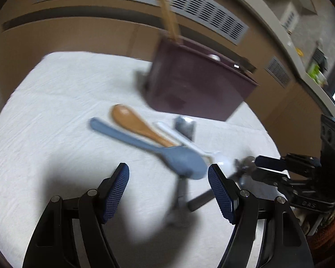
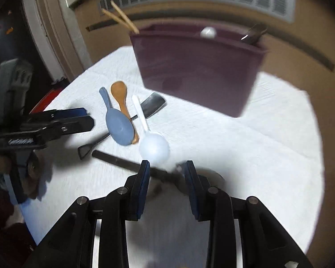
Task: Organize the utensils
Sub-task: 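Move both open tools back down over the remaining utensils, then grasp the long brown spoon with the right tool while the left tool approaches a metal spoon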
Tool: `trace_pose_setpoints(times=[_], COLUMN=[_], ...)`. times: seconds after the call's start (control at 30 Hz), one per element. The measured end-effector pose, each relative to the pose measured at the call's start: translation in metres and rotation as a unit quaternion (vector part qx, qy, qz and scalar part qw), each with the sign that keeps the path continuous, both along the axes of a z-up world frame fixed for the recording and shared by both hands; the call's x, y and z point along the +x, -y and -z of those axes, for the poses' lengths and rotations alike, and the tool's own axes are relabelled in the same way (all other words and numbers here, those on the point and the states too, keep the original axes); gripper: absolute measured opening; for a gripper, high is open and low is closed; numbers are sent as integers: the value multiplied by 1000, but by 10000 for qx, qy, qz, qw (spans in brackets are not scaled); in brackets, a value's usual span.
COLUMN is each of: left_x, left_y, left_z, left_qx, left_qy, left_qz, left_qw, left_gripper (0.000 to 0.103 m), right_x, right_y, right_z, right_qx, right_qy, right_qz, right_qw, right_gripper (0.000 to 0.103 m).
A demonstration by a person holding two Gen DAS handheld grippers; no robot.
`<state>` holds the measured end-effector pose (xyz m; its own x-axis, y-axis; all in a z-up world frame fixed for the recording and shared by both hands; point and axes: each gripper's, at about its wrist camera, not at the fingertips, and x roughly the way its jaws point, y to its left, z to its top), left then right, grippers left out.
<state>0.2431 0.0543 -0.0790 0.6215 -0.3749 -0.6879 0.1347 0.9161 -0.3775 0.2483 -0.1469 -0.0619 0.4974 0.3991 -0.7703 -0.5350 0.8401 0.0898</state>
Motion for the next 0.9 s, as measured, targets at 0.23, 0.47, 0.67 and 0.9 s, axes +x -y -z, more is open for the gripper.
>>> trace_pose_setpoints(times=[0.23, 0.47, 0.67, 0.9], left_x=[50, 31, -10, -32], left_y=[44, 41, 34, 23], left_z=[-5, -5, 5, 3], left_qx=[335, 253, 140, -57], left_qy=[-54, -162, -466, -474], left_qz=[753, 930, 1168, 1108], left_qw=[9966, 9952, 9920, 9927], left_gripper=[73, 73, 73, 73], right_x=[-30, -21, 18, 61], right_y=[32, 45, 39, 8], right_z=[15, 20, 21, 18], right_qx=[193, 618, 829, 684], right_qy=[-465, -725, -896, -960], right_qz=[287, 658, 938, 1124], right_qw=[9983, 9933, 9881, 9866], right_gripper=[30, 30, 30, 35])
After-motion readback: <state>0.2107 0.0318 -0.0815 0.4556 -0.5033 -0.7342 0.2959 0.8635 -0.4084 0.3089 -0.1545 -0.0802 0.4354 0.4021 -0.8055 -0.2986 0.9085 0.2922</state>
